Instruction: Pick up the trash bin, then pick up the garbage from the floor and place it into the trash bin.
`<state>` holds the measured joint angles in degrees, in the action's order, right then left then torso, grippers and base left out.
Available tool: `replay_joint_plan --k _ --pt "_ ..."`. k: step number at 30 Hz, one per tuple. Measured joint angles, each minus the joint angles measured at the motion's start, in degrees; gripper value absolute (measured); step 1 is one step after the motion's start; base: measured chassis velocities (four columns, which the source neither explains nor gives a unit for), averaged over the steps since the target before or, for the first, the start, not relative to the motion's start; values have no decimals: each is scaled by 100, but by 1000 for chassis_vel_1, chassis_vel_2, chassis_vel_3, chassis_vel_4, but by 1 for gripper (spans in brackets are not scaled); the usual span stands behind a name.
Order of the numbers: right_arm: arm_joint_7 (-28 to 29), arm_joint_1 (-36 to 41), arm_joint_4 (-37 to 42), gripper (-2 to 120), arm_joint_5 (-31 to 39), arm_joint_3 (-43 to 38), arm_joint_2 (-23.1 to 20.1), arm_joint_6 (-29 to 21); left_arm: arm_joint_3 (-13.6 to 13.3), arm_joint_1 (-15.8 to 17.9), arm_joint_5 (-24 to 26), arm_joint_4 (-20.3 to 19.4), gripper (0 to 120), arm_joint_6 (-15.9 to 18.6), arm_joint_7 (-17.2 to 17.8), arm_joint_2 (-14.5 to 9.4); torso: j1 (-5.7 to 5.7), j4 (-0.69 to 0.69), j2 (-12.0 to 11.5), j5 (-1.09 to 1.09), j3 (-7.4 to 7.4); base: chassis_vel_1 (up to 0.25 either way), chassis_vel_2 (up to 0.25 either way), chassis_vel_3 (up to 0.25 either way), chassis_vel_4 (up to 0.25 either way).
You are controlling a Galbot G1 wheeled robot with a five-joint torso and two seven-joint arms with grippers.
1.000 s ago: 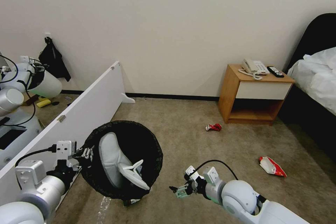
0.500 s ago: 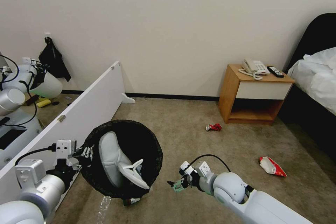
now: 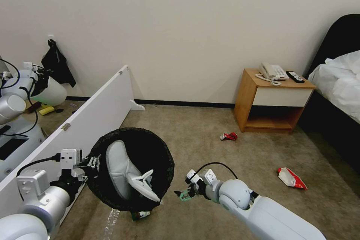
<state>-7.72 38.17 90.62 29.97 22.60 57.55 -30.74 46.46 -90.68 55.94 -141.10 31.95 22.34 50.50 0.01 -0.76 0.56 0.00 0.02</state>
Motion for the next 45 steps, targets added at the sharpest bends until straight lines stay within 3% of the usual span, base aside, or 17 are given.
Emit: replay_joint_plan --k 26,35,45 --pt "-285 -319 -778 100 51 491 1167 407 -17 91 27 -11 4 12 39 -4 0 0 0 -1 0 0 0 0 0" --pt "-592 -421 -878 100 182 688 1285 593 -21 127 27 -8 4 13 50 -2 0 0 0 -1 0 0 0 0 0" --pt "-779 -458 -1184 100 206 787 1388 201 -37 145 62 0 4 20 47 -15 0 -1 0 0 0 0 0 0 0"
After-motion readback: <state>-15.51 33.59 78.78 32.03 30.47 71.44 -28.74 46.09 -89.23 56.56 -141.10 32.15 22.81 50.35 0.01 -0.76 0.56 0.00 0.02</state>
